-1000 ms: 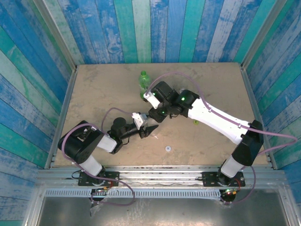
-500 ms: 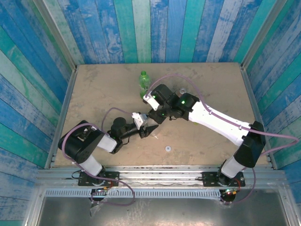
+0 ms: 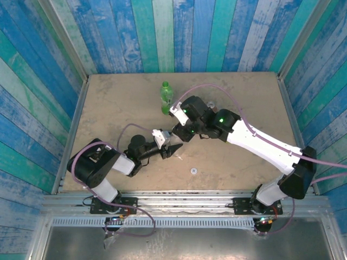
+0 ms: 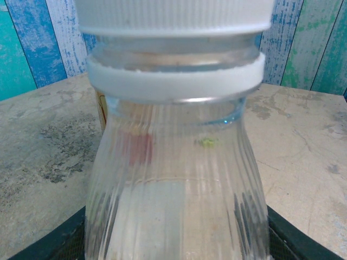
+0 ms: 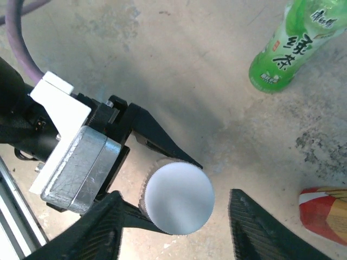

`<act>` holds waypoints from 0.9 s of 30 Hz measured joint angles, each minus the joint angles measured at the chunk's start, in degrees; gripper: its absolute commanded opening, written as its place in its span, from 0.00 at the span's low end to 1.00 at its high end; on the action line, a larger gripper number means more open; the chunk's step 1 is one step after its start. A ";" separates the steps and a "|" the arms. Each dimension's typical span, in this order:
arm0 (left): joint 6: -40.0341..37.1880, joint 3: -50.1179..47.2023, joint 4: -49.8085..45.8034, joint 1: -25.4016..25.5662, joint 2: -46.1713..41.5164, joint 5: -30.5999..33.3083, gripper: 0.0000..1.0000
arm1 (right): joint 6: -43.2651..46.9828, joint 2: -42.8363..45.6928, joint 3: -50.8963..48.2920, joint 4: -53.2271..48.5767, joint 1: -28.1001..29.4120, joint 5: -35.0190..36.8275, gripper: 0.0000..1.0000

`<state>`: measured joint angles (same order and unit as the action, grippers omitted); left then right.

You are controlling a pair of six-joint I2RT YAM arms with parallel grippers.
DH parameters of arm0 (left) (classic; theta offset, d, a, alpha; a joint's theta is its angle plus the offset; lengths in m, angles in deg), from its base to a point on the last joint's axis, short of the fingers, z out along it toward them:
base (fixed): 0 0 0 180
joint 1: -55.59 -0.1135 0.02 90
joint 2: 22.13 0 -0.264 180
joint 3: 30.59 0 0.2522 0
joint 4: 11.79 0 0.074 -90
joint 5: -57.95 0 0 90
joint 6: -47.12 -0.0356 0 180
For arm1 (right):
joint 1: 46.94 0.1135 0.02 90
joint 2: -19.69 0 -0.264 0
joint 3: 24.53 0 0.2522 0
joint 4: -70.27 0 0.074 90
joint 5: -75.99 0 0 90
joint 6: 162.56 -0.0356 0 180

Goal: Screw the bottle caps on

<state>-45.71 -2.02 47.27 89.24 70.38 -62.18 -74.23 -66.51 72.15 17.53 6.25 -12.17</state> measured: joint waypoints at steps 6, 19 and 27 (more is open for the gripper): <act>0.02 0.04 -0.02 0.00 0.00 0.00 0.54 | -0.68 -0.50 -2.05 0.92 -0.02 1.07 0.26; 0.02 0.04 -0.09 0.00 0.00 -0.02 0.54 | -1.97 -0.50 -3.87 3.96 -0.15 1.38 0.25; 0.00 0.04 -0.09 0.00 0.00 -0.07 0.54 | -4.37 -0.52 -3.80 3.85 -1.14 0.70 0.29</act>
<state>-45.71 -1.98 47.18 89.24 70.38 -62.24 -78.60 -67.03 68.34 21.37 5.12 -11.47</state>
